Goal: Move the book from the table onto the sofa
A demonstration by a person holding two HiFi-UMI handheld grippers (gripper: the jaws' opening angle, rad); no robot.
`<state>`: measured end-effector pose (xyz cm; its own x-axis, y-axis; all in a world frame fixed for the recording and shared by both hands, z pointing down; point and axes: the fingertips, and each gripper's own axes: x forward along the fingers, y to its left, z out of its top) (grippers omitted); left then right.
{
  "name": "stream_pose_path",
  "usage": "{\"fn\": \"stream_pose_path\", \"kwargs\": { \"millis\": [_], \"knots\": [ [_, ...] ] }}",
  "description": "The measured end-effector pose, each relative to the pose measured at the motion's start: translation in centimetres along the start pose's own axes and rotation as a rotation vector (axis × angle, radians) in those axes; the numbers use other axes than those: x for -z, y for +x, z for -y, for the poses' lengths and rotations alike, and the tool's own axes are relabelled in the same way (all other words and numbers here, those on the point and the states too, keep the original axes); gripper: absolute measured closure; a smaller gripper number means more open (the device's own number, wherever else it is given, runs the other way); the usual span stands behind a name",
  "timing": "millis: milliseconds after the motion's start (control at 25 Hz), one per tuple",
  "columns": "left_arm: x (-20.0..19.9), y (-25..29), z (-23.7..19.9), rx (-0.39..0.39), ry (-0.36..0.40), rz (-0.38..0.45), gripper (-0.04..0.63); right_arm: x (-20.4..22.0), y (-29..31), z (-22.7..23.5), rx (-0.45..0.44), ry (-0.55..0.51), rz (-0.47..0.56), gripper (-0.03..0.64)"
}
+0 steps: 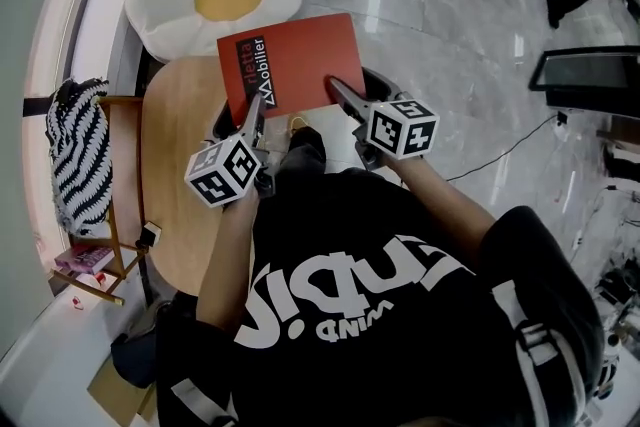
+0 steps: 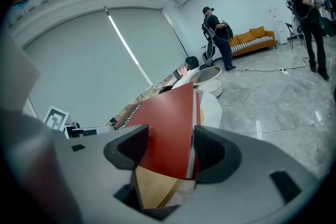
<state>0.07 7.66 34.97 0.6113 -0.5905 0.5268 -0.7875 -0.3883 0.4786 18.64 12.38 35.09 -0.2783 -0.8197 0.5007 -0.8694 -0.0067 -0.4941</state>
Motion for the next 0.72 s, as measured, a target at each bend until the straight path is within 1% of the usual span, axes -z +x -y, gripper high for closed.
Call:
{"fn": "stream_pose_path", "kwargs": {
  "millis": [240,440,600,720],
  "knots": [
    [-3.5,2.8,-1.7,0.003,-0.024,0.016,0.33,-3.5,3.9,-0.1,0.002,-0.025,0.009,0.348],
    [-6.3,5.4,-2.6,0.014,-0.027,0.018,0.328,-6.4,6.6,0.2,0.012,-0.031,0.019,0.348],
    [-7.9,6.9,-3.0,0.008,-0.014,0.012,0.328,-7.5,8.1,0.7,0.014,-0.012,0.03,0.348],
    [-8.4,7.7,-3.3,0.001,-0.022,0.018,0.328,-8.3,9.1,1.0,0.016,-0.003,0.04,0.348]
  ]
}}
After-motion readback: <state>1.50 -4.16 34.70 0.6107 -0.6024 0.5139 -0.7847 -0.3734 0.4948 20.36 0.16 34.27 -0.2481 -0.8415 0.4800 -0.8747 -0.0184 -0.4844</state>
